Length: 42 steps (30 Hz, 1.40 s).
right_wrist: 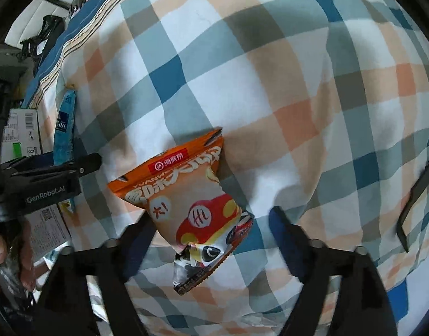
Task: Organize soft objects
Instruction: 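Carry pouch and chip bag into the box and open both tools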
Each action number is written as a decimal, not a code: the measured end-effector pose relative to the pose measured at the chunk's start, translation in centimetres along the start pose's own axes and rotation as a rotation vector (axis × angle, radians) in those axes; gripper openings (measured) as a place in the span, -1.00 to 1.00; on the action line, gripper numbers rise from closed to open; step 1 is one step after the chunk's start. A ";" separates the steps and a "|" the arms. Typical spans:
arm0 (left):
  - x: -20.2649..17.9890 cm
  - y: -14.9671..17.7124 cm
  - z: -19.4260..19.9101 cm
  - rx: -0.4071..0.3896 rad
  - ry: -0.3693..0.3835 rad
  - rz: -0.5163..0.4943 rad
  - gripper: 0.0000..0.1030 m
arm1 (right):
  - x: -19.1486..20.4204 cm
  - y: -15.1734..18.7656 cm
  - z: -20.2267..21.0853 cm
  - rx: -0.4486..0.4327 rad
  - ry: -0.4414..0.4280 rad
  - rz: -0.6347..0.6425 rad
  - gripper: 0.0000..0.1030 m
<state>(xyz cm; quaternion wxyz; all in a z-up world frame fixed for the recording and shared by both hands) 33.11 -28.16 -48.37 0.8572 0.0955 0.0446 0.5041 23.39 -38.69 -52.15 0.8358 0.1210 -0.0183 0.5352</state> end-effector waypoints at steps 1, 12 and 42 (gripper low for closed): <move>-0.3 0.2 0.2 -0.006 -0.002 0.000 -0.28 | 0.2 -0.1 -0.2 0.005 -0.003 -0.004 0.64; -1.7 2.6 0.7 -0.052 -0.009 0.007 -0.74 | 1.6 1.2 -1.2 -0.024 0.071 0.007 0.01; 2.7 13.5 16.8 -0.349 0.157 0.052 -0.75 | 8.5 9.1 15.6 -0.263 -0.047 0.147 -0.25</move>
Point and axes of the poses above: each gripper's, at about its wrist camera, not at the fingertips, and z roughly against the way its jaws point, x to its left, y to its underside, the point moved 6 cm from there along -z, roughly the way its jaws point
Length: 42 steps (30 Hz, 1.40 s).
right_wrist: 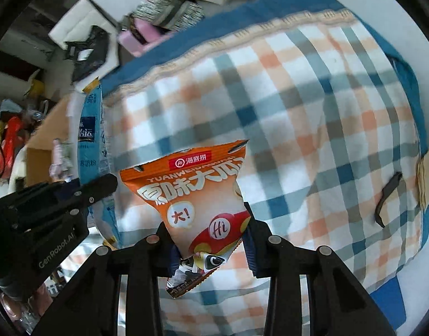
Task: Organize soft objects
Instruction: 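Carry pouch and chip bag into the box and open both tools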
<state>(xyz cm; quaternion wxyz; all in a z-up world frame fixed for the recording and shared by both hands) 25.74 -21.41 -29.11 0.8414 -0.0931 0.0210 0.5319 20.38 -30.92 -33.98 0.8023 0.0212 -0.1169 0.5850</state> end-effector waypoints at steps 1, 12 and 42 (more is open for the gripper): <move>0.8 0.4 1.2 -0.014 0.001 0.014 -0.75 | 1.1 -0.4 -0.1 -0.006 -0.008 0.016 -0.25; 16.9 5.2 6.9 -0.061 -0.089 0.211 -0.75 | 18.0 1.6 0.7 -0.004 -0.133 0.231 -0.26; 36.3 8.1 -6.0 0.243 -0.084 0.365 -0.70 | 36.5 4.1 -18.0 0.281 -0.054 0.286 -0.24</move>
Point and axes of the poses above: each gripper's, at about its wrist camera, not at the fingertips, and z roughly against the way its jaws point, x to its left, y to its underside, the point moved 6 cm from there along -z, roughly the way its jaws point
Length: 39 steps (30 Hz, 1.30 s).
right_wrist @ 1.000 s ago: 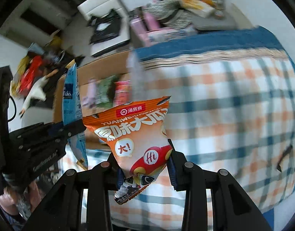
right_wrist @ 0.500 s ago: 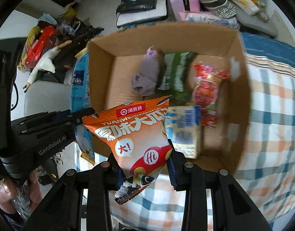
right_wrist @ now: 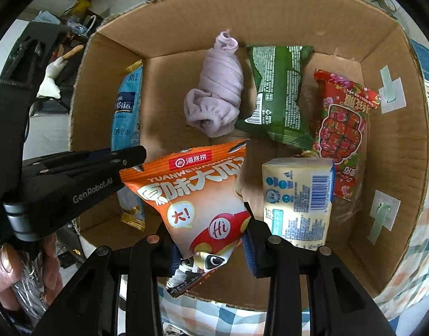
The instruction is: Organize soft objects
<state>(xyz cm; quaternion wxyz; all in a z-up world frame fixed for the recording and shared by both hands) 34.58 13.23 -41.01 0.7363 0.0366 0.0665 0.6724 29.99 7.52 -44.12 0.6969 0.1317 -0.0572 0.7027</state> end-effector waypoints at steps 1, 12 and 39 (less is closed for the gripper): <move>-0.1 -0.1 0.0 0.001 -0.002 -0.002 -0.68 | -0.1 -0.1 -0.2 0.007 0.003 -0.003 -0.23; -1.3 0.1 1.7 -0.028 -0.030 0.010 -0.37 | -0.7 -0.8 -0.3 -0.001 0.054 0.000 0.38; -3.1 6.5 9.9 -0.325 -0.004 0.082 0.90 | -6.5 2.0 9.1 -0.163 0.256 -0.011 1.00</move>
Point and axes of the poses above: each gripper's, at about its wrist camera, not at the fingertips, and z roughly against the way its jaws point, x to its left, y to its underside, the point moved 6 cm from there along -z, roughly the way its jaws point
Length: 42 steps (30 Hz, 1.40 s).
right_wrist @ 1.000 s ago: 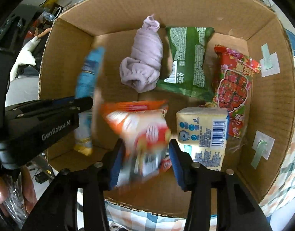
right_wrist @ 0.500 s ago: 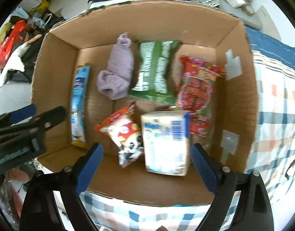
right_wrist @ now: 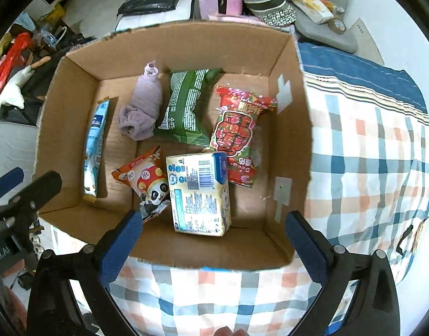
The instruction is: Organize soft objects
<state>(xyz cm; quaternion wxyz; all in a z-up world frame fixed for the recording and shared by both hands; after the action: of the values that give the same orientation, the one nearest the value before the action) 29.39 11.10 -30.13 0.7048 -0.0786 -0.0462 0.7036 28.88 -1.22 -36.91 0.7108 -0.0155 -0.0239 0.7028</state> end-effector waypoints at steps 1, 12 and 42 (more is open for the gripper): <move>-0.1 0.2 0.5 -0.010 0.001 0.002 0.90 | -0.2 0.1 0.4 -0.012 0.000 -0.001 1.00; -1.6 2.4 10.0 -0.220 -0.024 0.012 0.90 | -1.5 3.8 9.2 -0.175 -0.041 0.002 1.00; -3.9 10.0 26.5 -0.480 -0.068 0.002 0.91 | -3.1 14.2 29.2 -0.508 0.009 -0.020 1.00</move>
<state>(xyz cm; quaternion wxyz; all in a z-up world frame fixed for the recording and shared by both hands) 14.87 8.43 -5.67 0.6632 -0.2205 -0.2356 0.6753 13.06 -4.48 -8.54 0.6912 -0.1965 -0.1969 0.6670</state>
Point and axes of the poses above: each gripper's, at about its wrist camera, not at the fingertips, and z roughly against the way its jaws point, x to its left, y to its underside, the point moved 6 cm from there along -z, roughly the way its jaws point
